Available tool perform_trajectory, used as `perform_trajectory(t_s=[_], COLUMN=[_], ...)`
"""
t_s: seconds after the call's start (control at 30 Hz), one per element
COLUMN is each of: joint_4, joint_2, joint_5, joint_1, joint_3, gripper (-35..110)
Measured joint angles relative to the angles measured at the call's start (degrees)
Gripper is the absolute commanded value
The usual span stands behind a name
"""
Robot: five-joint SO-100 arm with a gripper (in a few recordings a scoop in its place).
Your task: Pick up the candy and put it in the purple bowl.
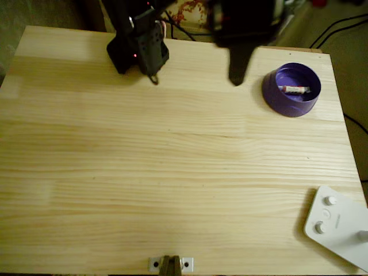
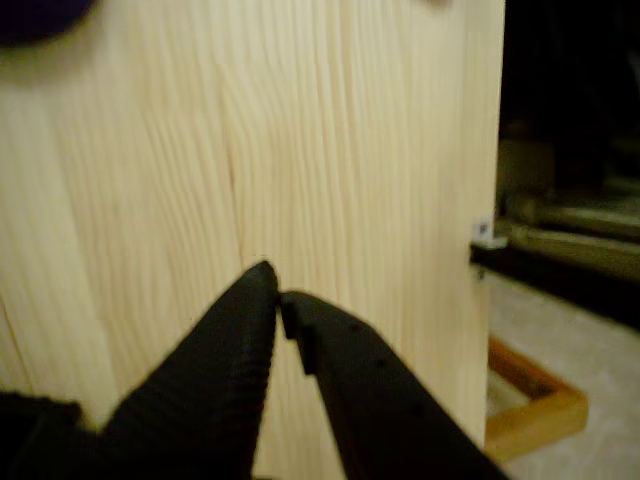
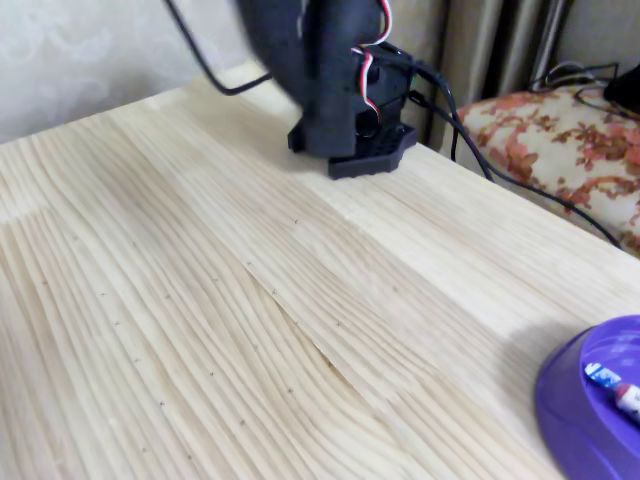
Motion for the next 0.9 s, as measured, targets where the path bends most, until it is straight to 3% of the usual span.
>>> perform_trajectory(t_s=[0.1, 0.53, 0.9], joint_4=[0.09, -0.53, -0.53], joint_2=[1.23, 6.15, 6.50], joint_5=[-1.05, 18.63, 14.15], joint_1=[5.45, 22.94, 34.63], joint_3=[0.44, -5.54, -7.65], gripper=[0, 0, 0])
